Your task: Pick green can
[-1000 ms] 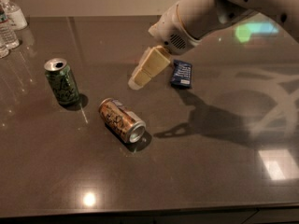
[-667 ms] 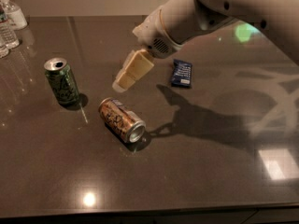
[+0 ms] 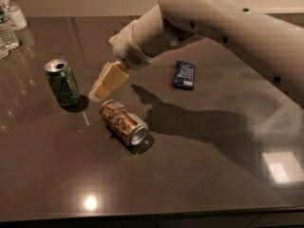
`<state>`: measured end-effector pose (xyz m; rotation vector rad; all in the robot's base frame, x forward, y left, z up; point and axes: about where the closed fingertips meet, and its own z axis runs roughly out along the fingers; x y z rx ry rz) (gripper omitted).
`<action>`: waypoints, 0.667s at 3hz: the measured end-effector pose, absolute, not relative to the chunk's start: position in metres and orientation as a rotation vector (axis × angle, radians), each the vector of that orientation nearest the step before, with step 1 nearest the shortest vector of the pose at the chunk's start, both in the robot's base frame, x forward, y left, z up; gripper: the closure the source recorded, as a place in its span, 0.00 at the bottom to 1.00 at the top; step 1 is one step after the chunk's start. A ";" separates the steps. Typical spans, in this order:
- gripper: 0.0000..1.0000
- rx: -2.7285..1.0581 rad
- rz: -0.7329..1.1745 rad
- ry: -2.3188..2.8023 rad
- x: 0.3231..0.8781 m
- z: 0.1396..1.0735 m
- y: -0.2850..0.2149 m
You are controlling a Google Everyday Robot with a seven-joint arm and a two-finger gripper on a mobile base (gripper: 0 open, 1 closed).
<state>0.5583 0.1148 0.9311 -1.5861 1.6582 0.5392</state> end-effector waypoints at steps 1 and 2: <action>0.00 -1.554 0.591 1.641 0.569 0.925 0.148; 0.00 -1.523 0.620 1.640 0.576 0.922 0.166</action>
Offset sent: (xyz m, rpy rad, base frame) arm 0.0305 0.0711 -0.0122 0.1188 0.0440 -0.0221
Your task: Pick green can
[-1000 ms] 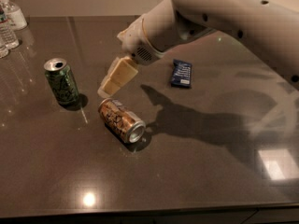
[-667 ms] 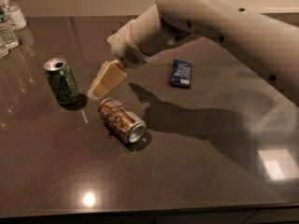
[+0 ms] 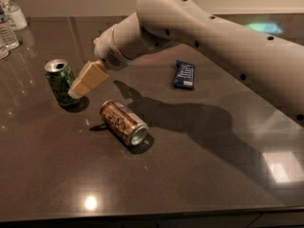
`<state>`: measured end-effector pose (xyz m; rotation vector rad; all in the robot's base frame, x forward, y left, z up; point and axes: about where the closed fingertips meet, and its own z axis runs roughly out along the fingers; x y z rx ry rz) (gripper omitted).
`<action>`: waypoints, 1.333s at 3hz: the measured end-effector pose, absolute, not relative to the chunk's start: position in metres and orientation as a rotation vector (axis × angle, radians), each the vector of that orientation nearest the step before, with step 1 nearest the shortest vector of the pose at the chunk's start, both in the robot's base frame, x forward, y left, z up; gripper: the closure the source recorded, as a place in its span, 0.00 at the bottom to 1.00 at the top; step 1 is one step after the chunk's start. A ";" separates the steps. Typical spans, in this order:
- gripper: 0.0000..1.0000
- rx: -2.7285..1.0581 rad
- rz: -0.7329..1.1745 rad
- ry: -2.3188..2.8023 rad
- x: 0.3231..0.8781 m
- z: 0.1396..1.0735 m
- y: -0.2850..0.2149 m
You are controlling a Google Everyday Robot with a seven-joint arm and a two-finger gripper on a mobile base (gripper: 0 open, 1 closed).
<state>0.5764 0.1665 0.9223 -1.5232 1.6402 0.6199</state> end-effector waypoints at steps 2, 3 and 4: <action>0.00 -1.488 0.725 1.623 0.583 0.916 0.214; 0.00 -1.486 0.764 1.625 0.581 0.910 0.229; 0.18 -1.492 0.790 1.628 0.578 0.909 0.236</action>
Offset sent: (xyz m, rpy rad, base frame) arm 0.0120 0.0711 -0.0107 0.1086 0.0792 0.0344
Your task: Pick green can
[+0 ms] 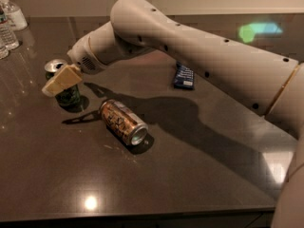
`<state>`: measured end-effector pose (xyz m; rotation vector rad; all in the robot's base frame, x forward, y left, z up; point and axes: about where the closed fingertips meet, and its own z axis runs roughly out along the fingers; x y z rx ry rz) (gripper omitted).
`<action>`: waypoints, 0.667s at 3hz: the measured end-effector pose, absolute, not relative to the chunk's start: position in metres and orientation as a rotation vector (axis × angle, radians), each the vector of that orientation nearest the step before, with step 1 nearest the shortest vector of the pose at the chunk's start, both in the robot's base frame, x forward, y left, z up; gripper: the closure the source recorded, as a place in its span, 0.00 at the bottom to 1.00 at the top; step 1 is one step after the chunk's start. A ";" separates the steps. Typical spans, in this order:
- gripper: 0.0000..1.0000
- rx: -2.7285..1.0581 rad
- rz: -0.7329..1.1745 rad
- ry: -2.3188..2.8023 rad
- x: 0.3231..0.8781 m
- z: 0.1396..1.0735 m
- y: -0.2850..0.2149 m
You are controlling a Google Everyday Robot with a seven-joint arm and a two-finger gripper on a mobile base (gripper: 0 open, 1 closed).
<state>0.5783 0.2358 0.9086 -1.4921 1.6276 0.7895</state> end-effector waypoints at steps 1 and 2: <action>0.41 -1.492 0.797 1.624 0.575 0.913 0.235; 0.64 -1.481 0.808 1.619 0.573 0.926 0.227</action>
Offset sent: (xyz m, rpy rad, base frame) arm -0.0051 -0.0243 0.0359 0.0362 0.0093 -0.0078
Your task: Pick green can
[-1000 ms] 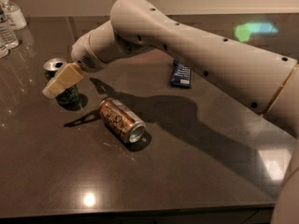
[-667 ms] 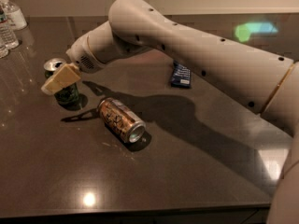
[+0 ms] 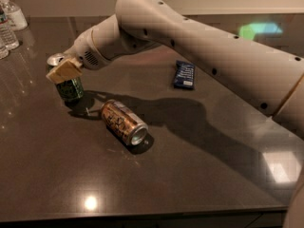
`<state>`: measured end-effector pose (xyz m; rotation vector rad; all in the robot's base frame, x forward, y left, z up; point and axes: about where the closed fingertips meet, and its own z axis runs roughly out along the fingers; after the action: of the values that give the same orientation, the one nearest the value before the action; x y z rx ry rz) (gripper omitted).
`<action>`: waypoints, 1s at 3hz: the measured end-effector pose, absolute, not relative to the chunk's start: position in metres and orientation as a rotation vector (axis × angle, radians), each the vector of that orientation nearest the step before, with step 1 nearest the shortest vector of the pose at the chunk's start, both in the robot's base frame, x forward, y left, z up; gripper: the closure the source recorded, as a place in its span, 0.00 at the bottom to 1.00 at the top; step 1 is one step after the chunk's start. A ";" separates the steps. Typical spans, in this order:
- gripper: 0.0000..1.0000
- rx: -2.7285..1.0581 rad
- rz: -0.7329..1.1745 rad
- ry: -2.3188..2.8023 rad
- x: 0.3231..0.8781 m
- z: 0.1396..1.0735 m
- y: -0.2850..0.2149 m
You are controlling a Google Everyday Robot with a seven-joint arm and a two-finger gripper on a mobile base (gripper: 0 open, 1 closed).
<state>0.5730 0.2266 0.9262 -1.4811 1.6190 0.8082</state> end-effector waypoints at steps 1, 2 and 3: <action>0.88 -1.457 0.833 1.591 0.569 0.958 0.205; 1.00 -1.428 0.851 1.570 0.569 0.996 0.174; 1.00 -1.428 0.883 1.528 0.569 1.062 0.123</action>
Offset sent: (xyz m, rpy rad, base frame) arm -0.0011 -0.1017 0.1211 0.1192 -0.0104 -0.0174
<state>0.5692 0.1228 1.0623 -1.4277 1.5276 0.8825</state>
